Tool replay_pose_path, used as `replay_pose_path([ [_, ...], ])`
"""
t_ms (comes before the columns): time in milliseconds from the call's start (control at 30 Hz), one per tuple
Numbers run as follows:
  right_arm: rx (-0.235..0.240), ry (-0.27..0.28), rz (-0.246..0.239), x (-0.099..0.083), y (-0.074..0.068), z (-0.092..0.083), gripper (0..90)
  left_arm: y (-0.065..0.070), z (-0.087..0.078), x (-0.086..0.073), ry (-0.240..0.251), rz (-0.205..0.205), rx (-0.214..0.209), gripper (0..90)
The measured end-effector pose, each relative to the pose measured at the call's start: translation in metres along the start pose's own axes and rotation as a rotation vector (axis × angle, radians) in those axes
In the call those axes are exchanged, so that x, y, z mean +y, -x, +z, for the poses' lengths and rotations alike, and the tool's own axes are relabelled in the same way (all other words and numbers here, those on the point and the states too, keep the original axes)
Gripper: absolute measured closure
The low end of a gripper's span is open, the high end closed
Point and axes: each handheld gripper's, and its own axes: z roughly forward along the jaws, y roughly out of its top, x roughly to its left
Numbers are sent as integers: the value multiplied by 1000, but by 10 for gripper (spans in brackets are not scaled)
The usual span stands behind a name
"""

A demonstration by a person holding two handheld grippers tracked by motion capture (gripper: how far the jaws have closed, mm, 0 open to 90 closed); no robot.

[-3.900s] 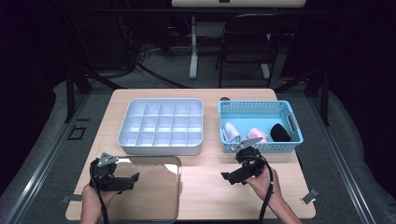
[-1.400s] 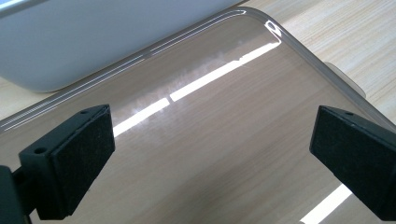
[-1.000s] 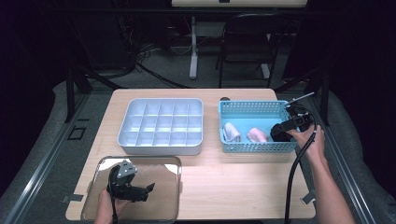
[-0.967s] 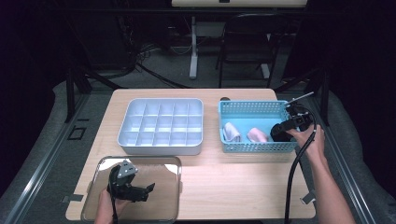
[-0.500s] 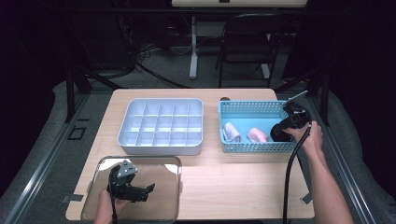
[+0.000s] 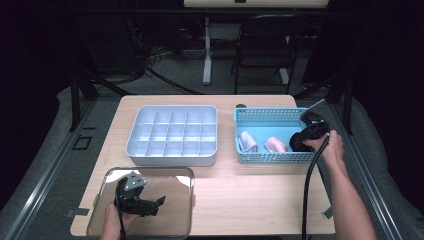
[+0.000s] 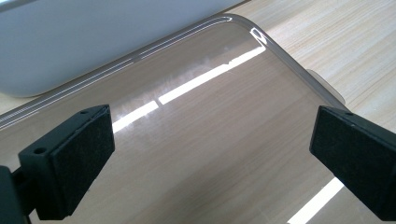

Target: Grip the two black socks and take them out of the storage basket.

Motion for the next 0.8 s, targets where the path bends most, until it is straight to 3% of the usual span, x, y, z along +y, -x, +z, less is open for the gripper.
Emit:
replay_pose_path([
  [100, 0, -7, 1, 0, 0, 0, 552, 0, 0, 0, -3, 1, -3, 1],
  [267, 6, 10, 14, -1, -2, -1, 611, 0, 0, 0, -4, 1, 2, 1],
  [800, -12, 77, -21, 2, -7, -39, 613, 1, 0, 0, -6, 11, 3, 1],
])
